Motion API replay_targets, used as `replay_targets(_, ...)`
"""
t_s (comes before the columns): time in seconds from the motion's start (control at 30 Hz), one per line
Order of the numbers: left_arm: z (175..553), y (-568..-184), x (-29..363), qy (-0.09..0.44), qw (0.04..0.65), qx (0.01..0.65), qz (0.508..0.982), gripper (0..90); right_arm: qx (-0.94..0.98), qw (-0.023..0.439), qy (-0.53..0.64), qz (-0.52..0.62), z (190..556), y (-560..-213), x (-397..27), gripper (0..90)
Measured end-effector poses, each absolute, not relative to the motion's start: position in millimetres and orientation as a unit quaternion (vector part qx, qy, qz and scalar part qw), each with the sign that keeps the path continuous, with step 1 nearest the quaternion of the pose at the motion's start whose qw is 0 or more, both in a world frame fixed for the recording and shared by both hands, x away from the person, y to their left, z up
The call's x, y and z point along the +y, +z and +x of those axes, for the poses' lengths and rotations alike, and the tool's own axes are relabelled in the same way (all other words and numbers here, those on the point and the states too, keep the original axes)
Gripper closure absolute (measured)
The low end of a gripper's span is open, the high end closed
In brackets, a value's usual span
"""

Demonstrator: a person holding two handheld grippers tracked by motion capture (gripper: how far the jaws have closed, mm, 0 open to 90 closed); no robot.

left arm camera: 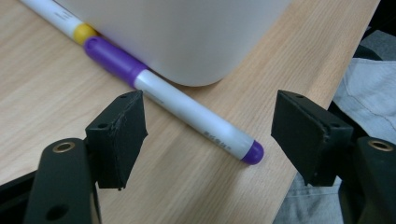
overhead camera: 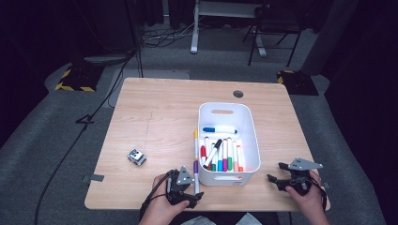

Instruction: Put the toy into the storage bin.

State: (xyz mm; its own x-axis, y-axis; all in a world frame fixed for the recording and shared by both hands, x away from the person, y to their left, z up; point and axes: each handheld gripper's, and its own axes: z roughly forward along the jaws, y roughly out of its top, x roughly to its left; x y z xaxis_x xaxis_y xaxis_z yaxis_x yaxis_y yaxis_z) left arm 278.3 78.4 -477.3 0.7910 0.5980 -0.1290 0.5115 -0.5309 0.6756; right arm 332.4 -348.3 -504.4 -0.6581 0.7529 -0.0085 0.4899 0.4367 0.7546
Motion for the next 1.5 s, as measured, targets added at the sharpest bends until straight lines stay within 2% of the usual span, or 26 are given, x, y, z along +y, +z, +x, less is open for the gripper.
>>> replay_targets(0.37, 282.5, -489.3, 68.5, 0.062, 0.336, 0.324, 0.882, 25.9, 0.830, 0.176, 0.376, 0.374, 332.5, -504.5, -348.5, 25.3)
replay_targets(0.53, 288.8, -491.3, 67.7, 0.095, 0.320, 0.324, 0.885, 27.1, 0.830, 0.175, 0.375, 0.373, 332.5, -504.3, -348.6, 25.2)
replay_targets(0.57, 288.3, -491.0, 68.9, 0.088, 0.316, 0.332, 0.884, 27.8, 0.829, 0.176, 0.376, 0.374, 332.5, -504.5, -348.4, 25.3)
replay_targets(0.8, 296.9, -489.0, 85.8, 0.110, 0.301, 0.350, 0.880, 40.2, 0.830, 0.175, 0.375, 0.373, 332.6, -504.3, -348.6, 25.3)
replay_targets(1.0, 310.6, -487.2, 98.8, 0.126, 0.289, 0.376, 0.871, 45.1, 0.829, 0.176, 0.376, 0.374, 332.5, -504.5, -348.4, 25.3)
replay_targets(1.2, 325.3, -484.7, 99.3, 0.118, 0.293, 0.384, 0.868, 51.1, 0.828, 0.176, 0.376, 0.376, 331.8, -504.6, -348.0, 25.3)
replay_targets(1.3, 334.0, -483.8, 94.8, 0.119, 0.301, 0.369, 0.872, 53.4, 0.827, 0.174, 0.378, 0.379, 330.6, -504.5, -347.2, 25.3)
replay_targets(1.4, 338.4, -484.9, 91.2, 0.104, 0.291, 0.371, 0.876, 61.9, 0.829, 0.174, 0.377, 0.376, 329.9, -504.3, -347.6, 25.3)
replay_targets(1.43, 340.9, -486.4, 89.7, 0.109, 0.292, 0.367, 0.876, 61.9, 0.828, 0.173, 0.376, 0.377, 329.2, -504.3, -347.6, 25.3)
replay_targets(1.47, 341.4, -484.6, 88.4, 0.106, 0.283, 0.368, 0.879, 70.8, 0.830, 0.175, 0.377, 0.372, 328.1, -504.6, -348.2, 25.3)
replay_targets(1.5, 341.4, -484.6, 88.4, 0.106, 0.283, 0.368, 0.879, 71.5, 0.830, 0.175, 0.377, 0.372, 328.1, -504.6, -348.2, 25.3)
